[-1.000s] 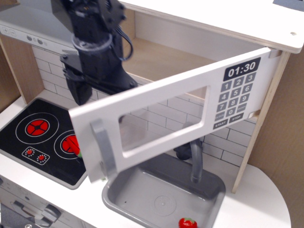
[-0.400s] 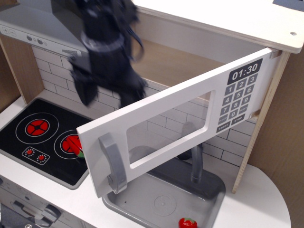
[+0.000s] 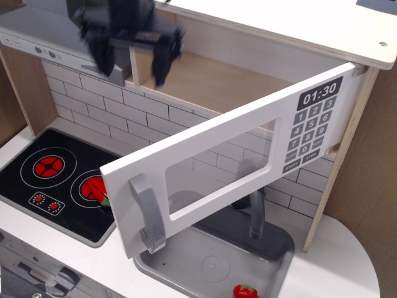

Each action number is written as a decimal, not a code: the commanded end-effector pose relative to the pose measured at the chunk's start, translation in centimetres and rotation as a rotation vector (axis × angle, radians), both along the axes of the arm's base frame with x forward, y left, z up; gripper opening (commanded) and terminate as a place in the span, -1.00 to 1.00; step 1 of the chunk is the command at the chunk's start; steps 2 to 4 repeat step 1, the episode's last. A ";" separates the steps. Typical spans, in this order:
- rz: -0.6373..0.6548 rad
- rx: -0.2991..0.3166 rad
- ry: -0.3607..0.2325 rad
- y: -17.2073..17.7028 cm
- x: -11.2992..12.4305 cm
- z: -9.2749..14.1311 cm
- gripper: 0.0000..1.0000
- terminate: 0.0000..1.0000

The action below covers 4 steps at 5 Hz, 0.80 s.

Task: Open microwave

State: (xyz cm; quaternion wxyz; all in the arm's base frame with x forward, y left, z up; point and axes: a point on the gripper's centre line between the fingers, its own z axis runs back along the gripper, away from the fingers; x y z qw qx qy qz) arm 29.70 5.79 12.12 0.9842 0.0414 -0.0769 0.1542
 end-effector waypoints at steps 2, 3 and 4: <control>-0.009 -0.010 -0.046 -0.3 -0.8 4.2 1.00 1.00; -0.009 -0.010 -0.046 -0.3 -0.8 4.2 1.00 1.00; -0.009 -0.010 -0.046 -0.3 -0.8 4.2 1.00 1.00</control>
